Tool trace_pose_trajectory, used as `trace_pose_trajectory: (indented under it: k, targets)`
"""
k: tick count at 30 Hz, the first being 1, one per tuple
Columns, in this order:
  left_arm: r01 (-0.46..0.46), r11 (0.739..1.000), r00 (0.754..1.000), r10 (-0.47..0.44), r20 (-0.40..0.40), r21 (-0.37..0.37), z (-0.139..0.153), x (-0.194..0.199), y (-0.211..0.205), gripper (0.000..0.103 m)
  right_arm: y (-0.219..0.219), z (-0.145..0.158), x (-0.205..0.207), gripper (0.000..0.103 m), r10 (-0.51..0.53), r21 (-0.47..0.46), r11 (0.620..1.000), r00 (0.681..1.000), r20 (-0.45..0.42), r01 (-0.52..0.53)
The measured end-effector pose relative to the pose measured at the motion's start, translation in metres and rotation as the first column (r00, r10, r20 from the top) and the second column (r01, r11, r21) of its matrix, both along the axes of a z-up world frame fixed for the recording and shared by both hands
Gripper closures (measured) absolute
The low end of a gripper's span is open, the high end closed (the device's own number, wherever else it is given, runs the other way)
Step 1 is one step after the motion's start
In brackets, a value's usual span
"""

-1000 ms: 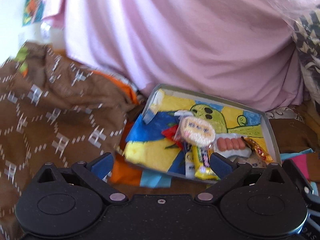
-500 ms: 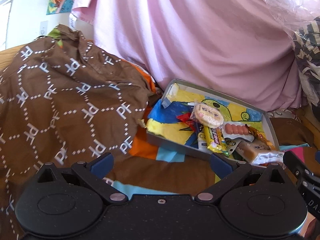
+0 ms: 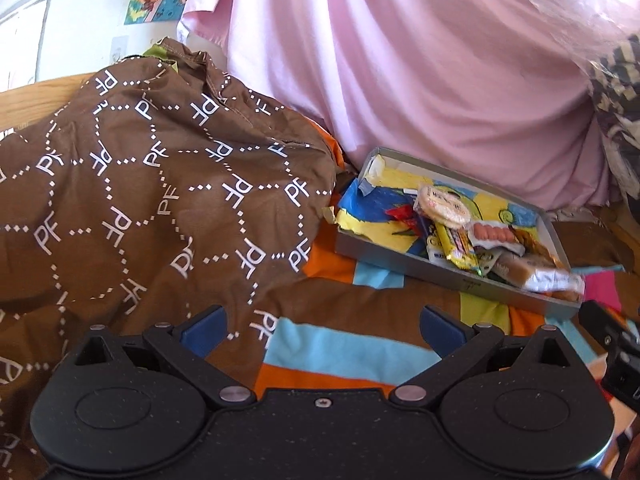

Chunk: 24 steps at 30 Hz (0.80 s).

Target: Organize snacks

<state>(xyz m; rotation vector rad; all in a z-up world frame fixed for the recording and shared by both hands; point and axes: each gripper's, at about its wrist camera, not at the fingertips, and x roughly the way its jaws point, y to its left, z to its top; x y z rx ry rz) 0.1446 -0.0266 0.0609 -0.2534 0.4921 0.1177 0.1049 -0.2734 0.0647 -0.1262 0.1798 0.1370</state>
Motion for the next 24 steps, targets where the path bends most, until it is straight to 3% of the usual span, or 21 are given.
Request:
trace_pose_trajectory:
  k: [8, 17, 24]
  targets:
    - [0.035, 0.999, 0.999, -0.035, 0.001, 0.035, -0.012, -0.026, 0.001, 0.001, 0.001, -0.012, -0.024, 0.0, -0.004, 0.032, 0.999, 0.998, -0.056, 0.005]
    - [0.049, 0.999, 0.999, -0.048, -0.024, 0.009, -0.021, -0.041, 0.004, 0.001, 0.0, -0.02, -0.041, 0.0, -0.015, 0.049, 0.999, 0.994, -0.112, 0.02]
    - [0.066, 0.997, 0.997, -0.065, -0.038, 0.032, -0.029, -0.048, 0.002, 0.001, 0.0, -0.029, -0.049, 0.0, -0.023, 0.058, 0.998, 0.986, -0.164, 0.033]
